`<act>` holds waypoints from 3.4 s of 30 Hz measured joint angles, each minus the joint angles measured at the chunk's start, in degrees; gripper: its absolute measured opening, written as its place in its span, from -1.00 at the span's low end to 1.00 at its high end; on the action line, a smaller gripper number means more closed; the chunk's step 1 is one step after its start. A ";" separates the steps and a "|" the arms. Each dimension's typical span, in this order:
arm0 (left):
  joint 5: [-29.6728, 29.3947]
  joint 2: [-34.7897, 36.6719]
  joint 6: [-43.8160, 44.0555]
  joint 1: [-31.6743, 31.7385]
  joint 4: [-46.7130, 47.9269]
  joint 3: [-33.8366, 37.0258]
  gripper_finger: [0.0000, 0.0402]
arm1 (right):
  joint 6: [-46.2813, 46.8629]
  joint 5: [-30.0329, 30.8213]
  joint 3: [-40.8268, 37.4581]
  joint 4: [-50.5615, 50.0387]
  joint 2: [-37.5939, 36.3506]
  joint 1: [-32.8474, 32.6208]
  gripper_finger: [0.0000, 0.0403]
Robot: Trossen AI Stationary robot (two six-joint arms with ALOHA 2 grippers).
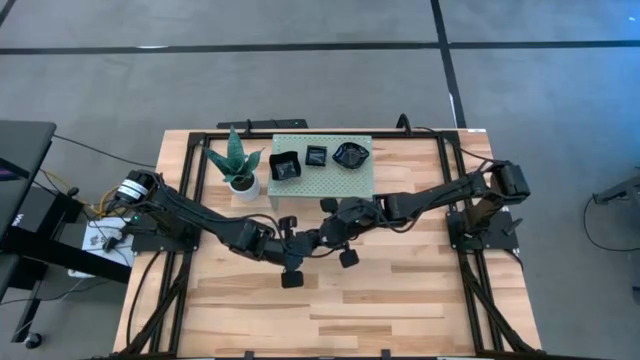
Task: Pick & Place Mini shaped plates
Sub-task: Stack the leaf-shaped plate on top of the leaf-shaped plate on the shelf
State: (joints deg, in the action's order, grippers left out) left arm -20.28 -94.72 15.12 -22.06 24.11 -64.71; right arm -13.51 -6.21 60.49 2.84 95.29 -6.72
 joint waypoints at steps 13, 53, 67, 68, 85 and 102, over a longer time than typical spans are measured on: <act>-2.67 0.09 -3.41 -0.01 -1.42 -0.02 -0.96 | 0.08 -2.74 -0.02 -2.98 0.65 0.57 -0.58; -8.87 0.07 -5.21 0.64 -4.67 -0.07 -0.65 | 0.08 -2.50 -0.02 -3.45 1.94 0.96 -0.98; -17.48 2.05 -3.63 0.76 -4.65 -0.09 -0.44 | 3.57 -2.21 -0.02 -9.04 1.98 3.16 -1.00; -17.50 2.31 -3.61 0.76 -4.47 -0.09 -0.44 | 3.60 -2.21 -0.02 -9.20 1.98 3.31 -1.00; -17.46 3.39 -1.24 0.33 -3.47 -0.02 -0.44 | 4.67 19.69 11.03 -38.18 -7.49 -1.77 -1.00; -17.45 3.43 -1.16 0.33 -3.59 -0.02 -0.44 | -23.24 19.03 9.94 -40.87 -19.06 7.70 -1.00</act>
State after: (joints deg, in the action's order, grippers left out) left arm -37.73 -91.29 13.96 -21.74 20.53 -64.73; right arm -36.76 12.82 70.43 -38.03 76.24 0.98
